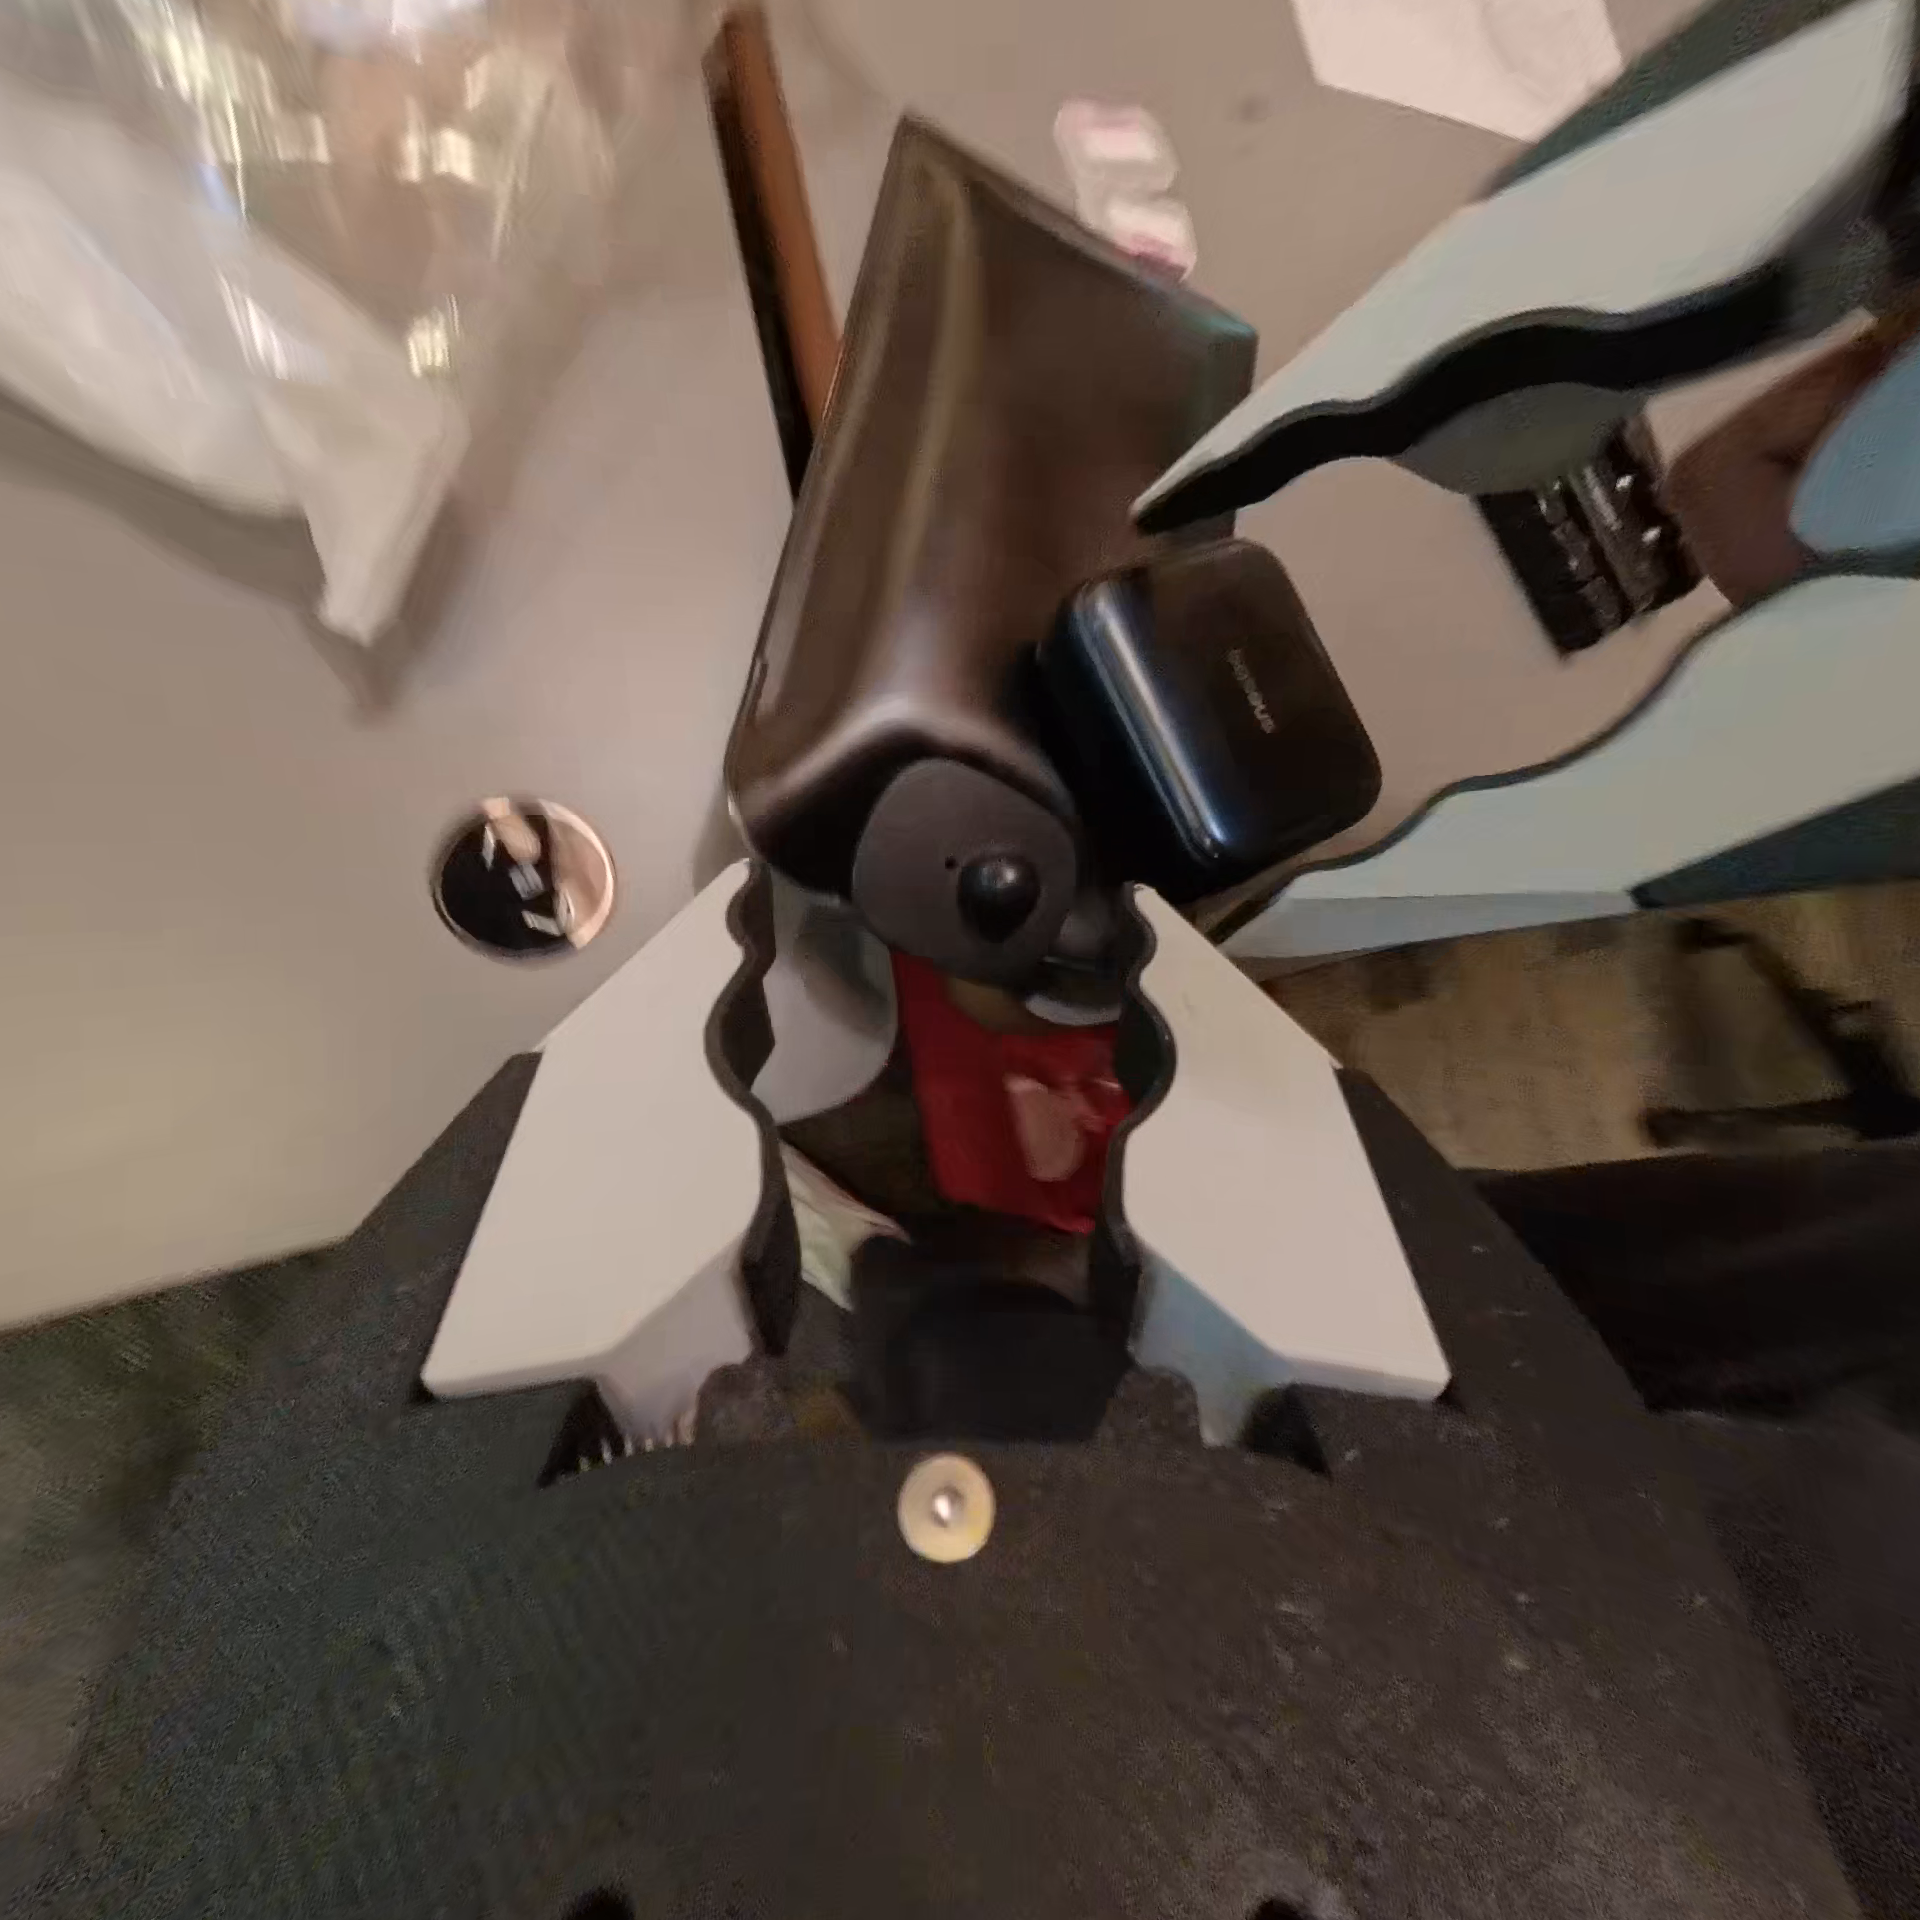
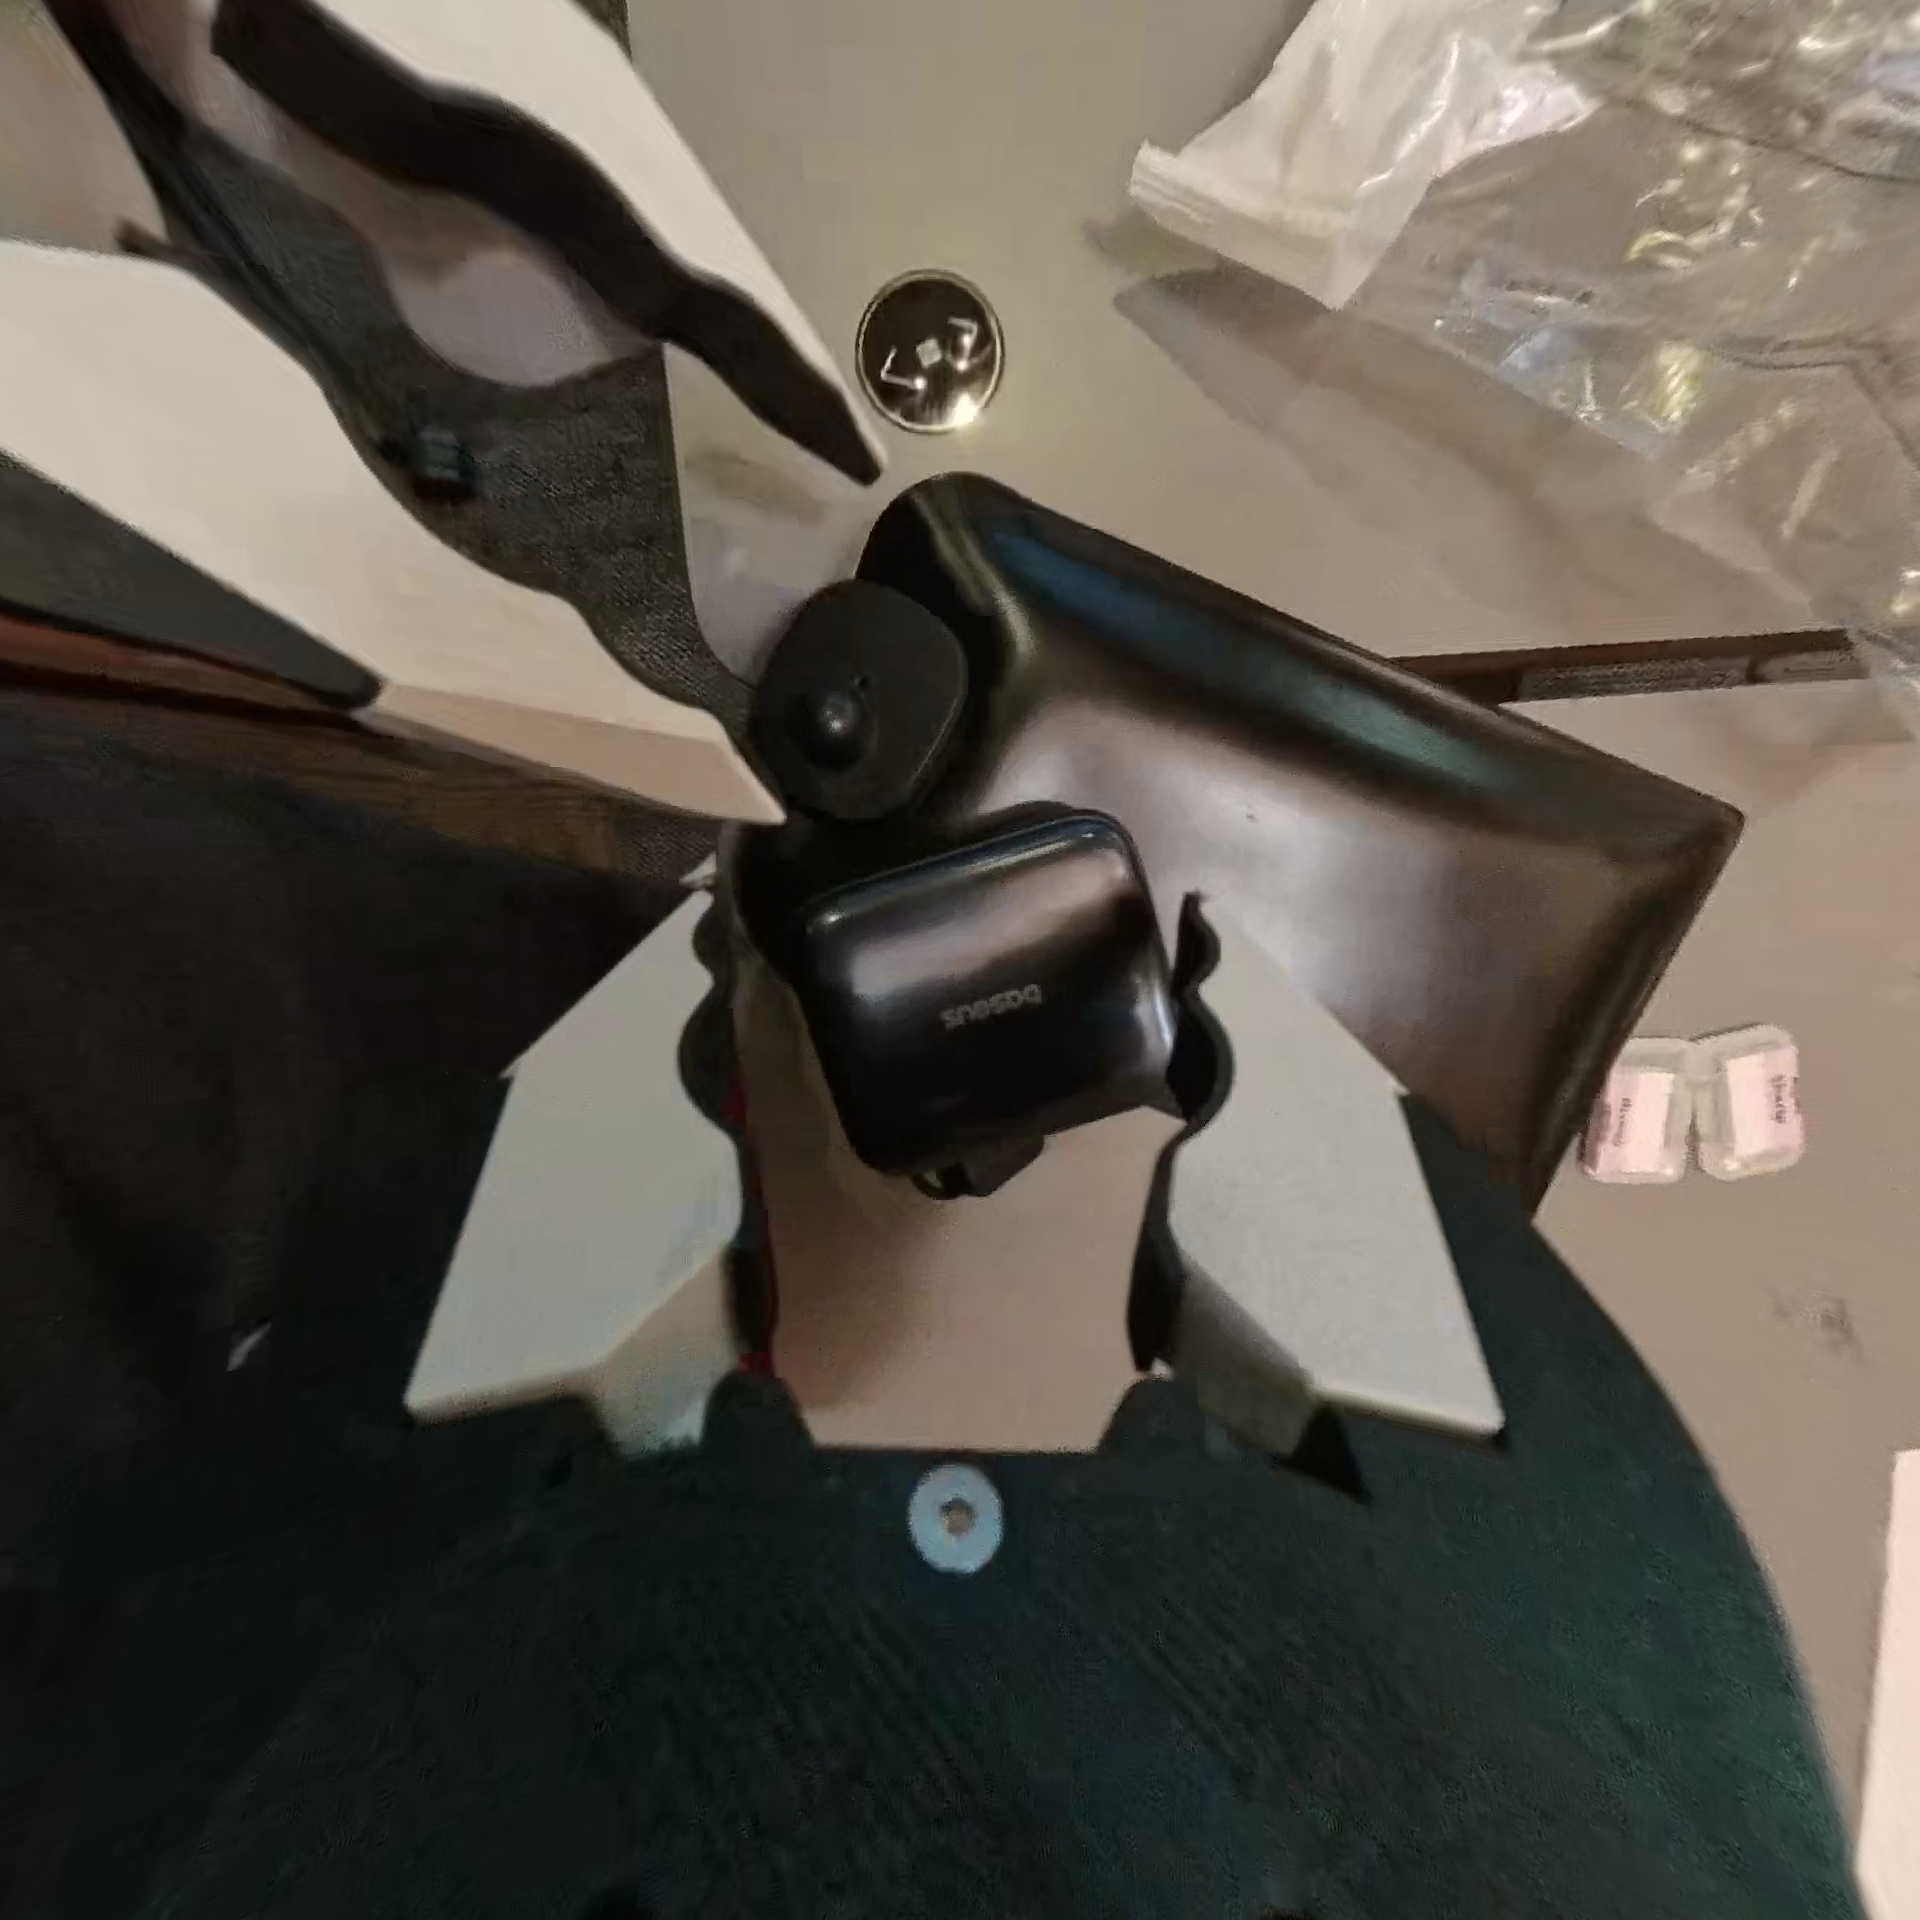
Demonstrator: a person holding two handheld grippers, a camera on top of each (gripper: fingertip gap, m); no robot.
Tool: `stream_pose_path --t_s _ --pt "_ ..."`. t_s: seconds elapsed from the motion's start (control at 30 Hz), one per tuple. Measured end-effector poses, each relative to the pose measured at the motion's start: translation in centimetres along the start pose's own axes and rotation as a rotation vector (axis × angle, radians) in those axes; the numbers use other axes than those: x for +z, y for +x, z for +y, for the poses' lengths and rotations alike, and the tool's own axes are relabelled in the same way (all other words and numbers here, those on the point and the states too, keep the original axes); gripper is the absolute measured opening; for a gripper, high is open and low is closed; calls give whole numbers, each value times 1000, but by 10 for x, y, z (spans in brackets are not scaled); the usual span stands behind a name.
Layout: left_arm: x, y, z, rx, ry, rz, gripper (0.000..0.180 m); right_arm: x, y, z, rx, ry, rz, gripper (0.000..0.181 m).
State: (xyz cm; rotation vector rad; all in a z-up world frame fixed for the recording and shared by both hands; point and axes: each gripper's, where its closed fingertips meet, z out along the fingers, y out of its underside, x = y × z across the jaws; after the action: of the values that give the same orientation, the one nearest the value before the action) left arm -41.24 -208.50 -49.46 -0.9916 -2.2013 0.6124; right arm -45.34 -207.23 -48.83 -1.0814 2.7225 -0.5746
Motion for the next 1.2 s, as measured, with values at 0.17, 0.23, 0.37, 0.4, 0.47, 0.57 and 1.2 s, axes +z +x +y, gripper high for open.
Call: stream_pose_path --t_s 0.17,0.23,0.37,0.4,0.47,0.57,1.2 --pt "9 28 -7 185 17 131 61 12 6 19 -70 -50 15 84" --pt "14 30 -6 179 -9 183 61 12 6 22 -52 -43 -1 86" --pt "13 30 -6 126 -73 286 47 9 7 22 -5 -20 -5 85" --pt "13 28 -4 118 -100 286 40 8 7 21 6 -9 -2 84" --pt "11 17 -3 121 -113 219 32 2 7 17 31 25 6 80" --pt "11 3 -16 92 -79 135 16 -12 8 13 74 83 26 75" --pt "-4 12 42 146 -350 144 0 -40 3 47 227 120 52 67"
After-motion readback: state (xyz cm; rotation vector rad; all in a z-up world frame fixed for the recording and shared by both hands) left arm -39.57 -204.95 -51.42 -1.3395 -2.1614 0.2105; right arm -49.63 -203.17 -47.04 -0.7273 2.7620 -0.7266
